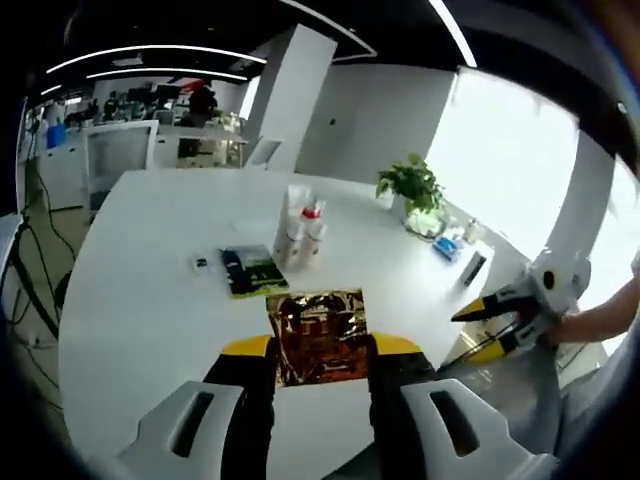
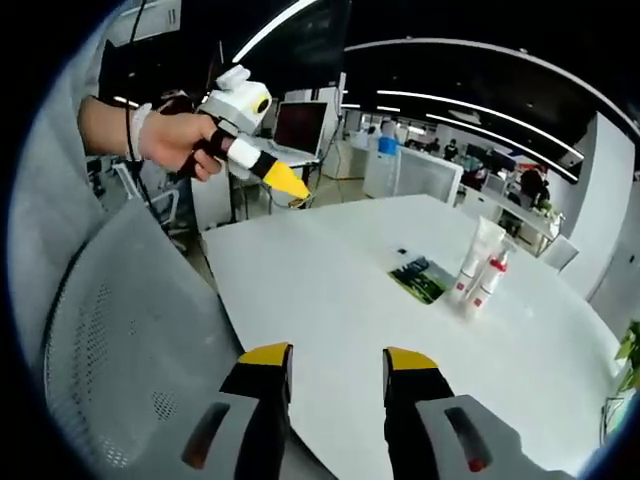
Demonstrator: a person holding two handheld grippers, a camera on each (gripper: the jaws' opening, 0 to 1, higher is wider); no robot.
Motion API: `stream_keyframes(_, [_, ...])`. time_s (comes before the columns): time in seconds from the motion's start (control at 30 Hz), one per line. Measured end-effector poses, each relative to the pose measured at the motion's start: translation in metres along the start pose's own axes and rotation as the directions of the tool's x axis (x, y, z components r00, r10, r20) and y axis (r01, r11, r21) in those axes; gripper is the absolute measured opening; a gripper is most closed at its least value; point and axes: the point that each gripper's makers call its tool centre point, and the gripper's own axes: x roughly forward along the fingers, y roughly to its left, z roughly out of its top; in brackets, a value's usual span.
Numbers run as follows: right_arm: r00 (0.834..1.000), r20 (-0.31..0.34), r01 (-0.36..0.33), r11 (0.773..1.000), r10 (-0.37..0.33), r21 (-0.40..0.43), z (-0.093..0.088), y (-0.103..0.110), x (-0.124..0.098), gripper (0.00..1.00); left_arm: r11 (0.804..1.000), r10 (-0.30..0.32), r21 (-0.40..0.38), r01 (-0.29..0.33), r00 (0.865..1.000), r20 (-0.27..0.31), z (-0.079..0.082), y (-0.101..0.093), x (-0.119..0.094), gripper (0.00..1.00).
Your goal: Arrange the skincare products in the storage area until every visible bottle or jar stands upright without overlapping.
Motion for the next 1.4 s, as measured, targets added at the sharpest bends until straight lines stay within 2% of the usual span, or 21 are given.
stream_keyframes(0.13, [0.999, 0.031, -0.009, 1.0, 0.009, 0.007, 0.007, 0.003, -0.003, 0.33, 0.999, -0.027, 0.039, 0.028, 1.0, -0.011, -0.01, -0.02, -0.001, 0.34])
stream_keyframes(0.27, [0.998, 0.051, -0.023, 1.0, 0.022, 0.021, 0.012, 0.005, -0.003, 0.34, 0.998, -0.036, 0.042, 0.037, 0.999, -0.005, -0.013, -0.025, -0.002, 0.34])
stream_keyframes(0.5, [0.995, 0.087, -0.046, 0.998, 0.042, 0.045, 0.026, 0.008, -0.005, 0.35, 0.994, -0.073, 0.08, 0.075, 0.997, -0.027, -0.03, -0.05, -0.001, 0.34])
stream_keyframes(0.6, [0.989, 0.133, -0.071, 0.992, 0.057, 0.102, 0.039, 0.015, -0.004, 0.35, 0.992, -0.074, 0.104, 0.077, 0.997, -0.033, -0.037, -0.056, 0.001, 0.34])
stream_keyframes(0.73, [0.974, 0.22, -0.109, 0.966, 0.056, 0.234, 0.058, 0.019, 0.0, 0.36, 0.978, -0.089, 0.184, 0.096, 0.995, -0.049, -0.052, -0.071, 0.005, 0.34])
stream_keyframes(0.8, [0.966, 0.257, -0.125, 0.941, 0.043, 0.313, 0.064, 0.017, -0.001, 0.36, 0.973, -0.093, 0.206, 0.102, 0.994, -0.056, -0.059, -0.077, 0.006, 0.34])
stream_keyframes(0.87, [0.961, 0.277, -0.128, 0.916, 0.019, 0.38, 0.066, 0.013, -0.002, 0.36, 0.956, -0.092, 0.271, 0.114, 0.992, -0.091, -0.065, -0.079, 0.007, 0.34])
stream_keyframes(0.9, [0.959, 0.283, -0.134, 0.893, 0.008, 0.429, 0.066, 0.011, -0.003, 0.36, 0.95, -0.079, 0.293, 0.106, 0.992, -0.102, -0.065, -0.078, 0.007, 0.34])
stream_keyframes(0.97, [0.95, 0.313, -0.159, 0.868, 0.005, 0.47, 0.07, 0.01, -0.005, 0.36, 0.94, -0.082, 0.324, 0.105, 0.993, -0.083, -0.062, -0.081, 0.007, 0.34])
stream_keyframes(1.07, [0.951, 0.308, -0.167, 0.851, 0.007, 0.497, 0.064, 0.01, -0.004, 0.36, 0.93, -0.08, 0.353, 0.104, 0.993, -0.082, -0.066, -0.082, 0.007, 0.34])
stream_keyframes(1.13, [0.955, 0.296, -0.165, 0.849, 0.011, 0.501, 0.06, 0.011, -0.002, 0.36, 0.908, -0.058, 0.408, 0.091, 0.994, -0.092, -0.067, -0.08, 0.008, 0.34])
stream_keyframes(1.33, [0.947, 0.319, -0.203, 0.826, 0.03, 0.525, 0.064, 0.014, -0.001, 0.36, 0.89, -0.068, 0.444, 0.107, 0.992, -0.103, -0.071, -0.087, 0.011, 0.34])
stream_keyframes(1.4, [0.948, 0.315, -0.203, 0.829, 0.034, 0.521, 0.064, 0.016, 0.0, 0.35, 0.887, -0.072, 0.448, 0.11, 0.992, -0.1, -0.071, -0.088, 0.011, 0.34])
